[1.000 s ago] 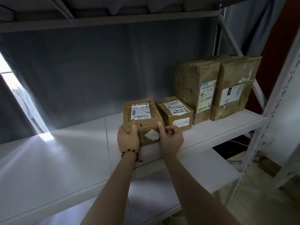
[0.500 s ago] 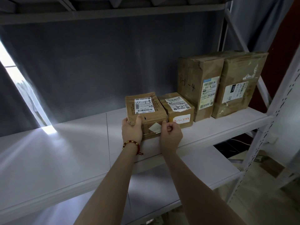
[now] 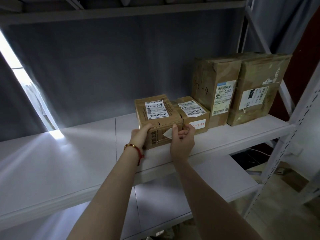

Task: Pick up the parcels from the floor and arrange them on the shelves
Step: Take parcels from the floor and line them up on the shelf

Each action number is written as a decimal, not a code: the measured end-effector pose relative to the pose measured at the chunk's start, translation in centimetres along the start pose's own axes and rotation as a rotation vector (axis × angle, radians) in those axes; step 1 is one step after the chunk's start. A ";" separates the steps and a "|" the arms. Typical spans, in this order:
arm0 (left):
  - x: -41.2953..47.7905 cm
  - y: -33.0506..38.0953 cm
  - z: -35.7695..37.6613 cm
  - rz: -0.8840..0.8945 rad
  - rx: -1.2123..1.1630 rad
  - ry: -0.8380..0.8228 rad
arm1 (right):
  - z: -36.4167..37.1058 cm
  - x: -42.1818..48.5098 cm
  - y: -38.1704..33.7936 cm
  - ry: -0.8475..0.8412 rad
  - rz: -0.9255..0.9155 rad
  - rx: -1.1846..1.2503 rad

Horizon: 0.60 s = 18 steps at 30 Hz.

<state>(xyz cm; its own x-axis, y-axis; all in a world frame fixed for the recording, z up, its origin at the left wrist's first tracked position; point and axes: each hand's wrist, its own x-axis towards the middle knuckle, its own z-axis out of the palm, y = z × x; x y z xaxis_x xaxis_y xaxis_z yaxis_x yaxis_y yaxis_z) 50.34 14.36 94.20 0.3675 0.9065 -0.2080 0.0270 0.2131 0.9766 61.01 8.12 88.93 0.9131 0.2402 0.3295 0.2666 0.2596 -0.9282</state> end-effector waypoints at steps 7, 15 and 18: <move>0.0 0.1 -1.7 0.062 0.070 -0.175 | 0.0 0.0 0.0 0.005 -0.037 -0.006; 1.4 -1.9 -2.2 0.389 0.302 -0.019 | 0.1 0.0 0.1 -0.080 0.041 -0.101; 1.2 -2.3 -1.9 0.353 0.344 0.068 | 0.3 0.0 0.7 -0.070 -0.023 -0.146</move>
<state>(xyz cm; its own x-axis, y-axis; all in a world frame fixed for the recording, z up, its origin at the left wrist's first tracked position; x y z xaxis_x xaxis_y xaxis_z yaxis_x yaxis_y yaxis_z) 48.92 15.66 91.63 0.3479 0.9260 0.1466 0.2213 -0.2331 0.9469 61.12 8.55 88.37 0.8839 0.3020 0.3572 0.3336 0.1282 -0.9340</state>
